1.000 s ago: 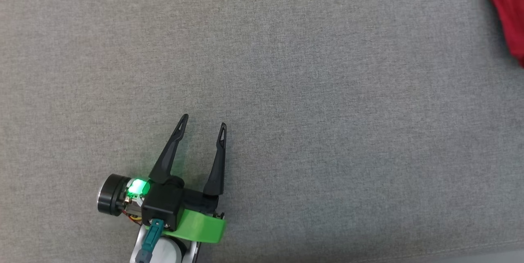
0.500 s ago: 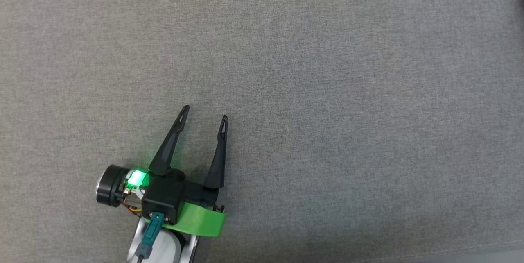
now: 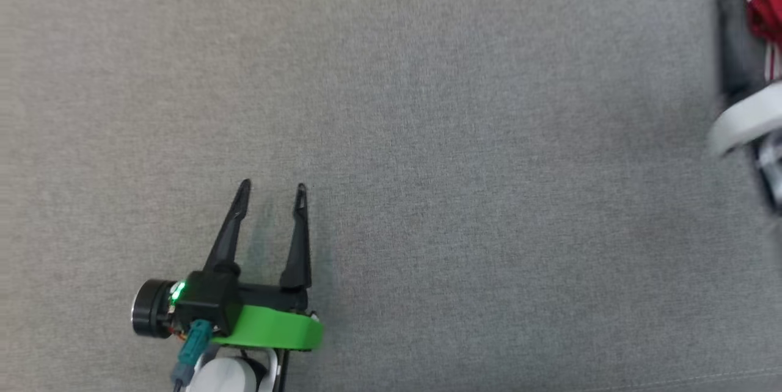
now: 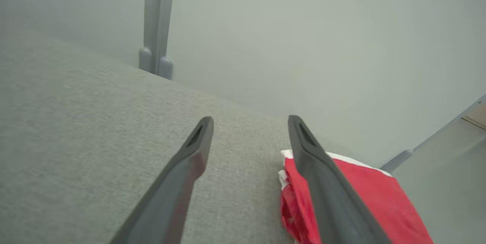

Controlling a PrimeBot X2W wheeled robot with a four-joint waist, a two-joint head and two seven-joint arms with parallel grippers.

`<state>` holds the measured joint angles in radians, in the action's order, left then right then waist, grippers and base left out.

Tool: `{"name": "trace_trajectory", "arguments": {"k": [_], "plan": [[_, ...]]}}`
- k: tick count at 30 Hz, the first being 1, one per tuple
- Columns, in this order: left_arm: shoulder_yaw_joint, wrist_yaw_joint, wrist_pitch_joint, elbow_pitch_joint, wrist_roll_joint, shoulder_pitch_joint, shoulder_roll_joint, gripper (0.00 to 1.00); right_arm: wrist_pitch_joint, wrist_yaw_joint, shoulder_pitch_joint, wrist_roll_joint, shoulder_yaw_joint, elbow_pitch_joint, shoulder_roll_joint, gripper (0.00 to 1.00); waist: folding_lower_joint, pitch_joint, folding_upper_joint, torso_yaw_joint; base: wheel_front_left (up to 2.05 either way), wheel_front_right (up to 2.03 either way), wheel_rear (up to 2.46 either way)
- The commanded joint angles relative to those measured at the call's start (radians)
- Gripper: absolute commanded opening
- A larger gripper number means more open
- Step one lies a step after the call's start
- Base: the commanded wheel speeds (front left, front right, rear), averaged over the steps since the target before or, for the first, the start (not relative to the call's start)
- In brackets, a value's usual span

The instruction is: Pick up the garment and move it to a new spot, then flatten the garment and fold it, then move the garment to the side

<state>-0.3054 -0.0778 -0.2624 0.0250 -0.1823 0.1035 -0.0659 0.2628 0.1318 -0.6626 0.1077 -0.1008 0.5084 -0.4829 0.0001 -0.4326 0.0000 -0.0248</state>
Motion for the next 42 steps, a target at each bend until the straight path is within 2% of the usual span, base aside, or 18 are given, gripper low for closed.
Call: {"name": "trace_trajectory", "arguments": {"k": [1, 7, 11, 15, 23, 42], "plan": [[0.012, 0.000, -0.003, 0.010, -0.019, -0.026, 0.004, 1.00, 0.002, -0.002, 0.070, 0.017, -0.007, -0.037, 0.040, 1.00, -0.0001, 0.130, 0.0000, 0.018, 0.00, 0.00, 0.00], [0.081, 0.008, -0.003, 0.035, -0.047, -0.112, 0.007, 1.00, 0.002, -0.002, 0.324, 0.058, -0.011, -0.191, 0.228, 1.00, -0.0001, 0.297, 0.0000, 0.018, 0.00, 0.00, 0.00], [0.134, 0.029, -0.003, 0.039, -0.062, -0.214, 0.012, 1.00, 0.002, -0.002, 0.493, 0.036, -0.022, -0.277, 0.319, 1.00, -0.0001, 0.413, 0.0000, 0.009, 0.00, 0.00, 0.00], [0.180, 0.045, -0.003, 0.001, -0.053, -0.282, 0.014, 1.00, 0.002, -0.002, 0.620, 0.022, -0.018, -0.313, 0.374, 1.00, -0.0001, 0.472, 0.0000, 0.012, 0.00, 0.00, 0.00], [0.201, 0.093, -0.003, -0.058, -0.031, -0.385, 0.015, 1.00, 0.002, -0.002, 0.782, 0.003, -0.021, -0.375, 0.405, 1.00, -0.0001, 0.556, 0.0000, 0.018, 0.00, 0.00, 0.00], [0.199, 0.101, -0.003, -0.024, -0.036, -0.446, 0.015, 1.00, 0.002, -0.002, 0.847, 0.020, 0.036, -0.404, 0.409, 1.00, -0.0001, 0.606, 0.0000, -0.006, 0.00, 0.00, 0.00]]}}
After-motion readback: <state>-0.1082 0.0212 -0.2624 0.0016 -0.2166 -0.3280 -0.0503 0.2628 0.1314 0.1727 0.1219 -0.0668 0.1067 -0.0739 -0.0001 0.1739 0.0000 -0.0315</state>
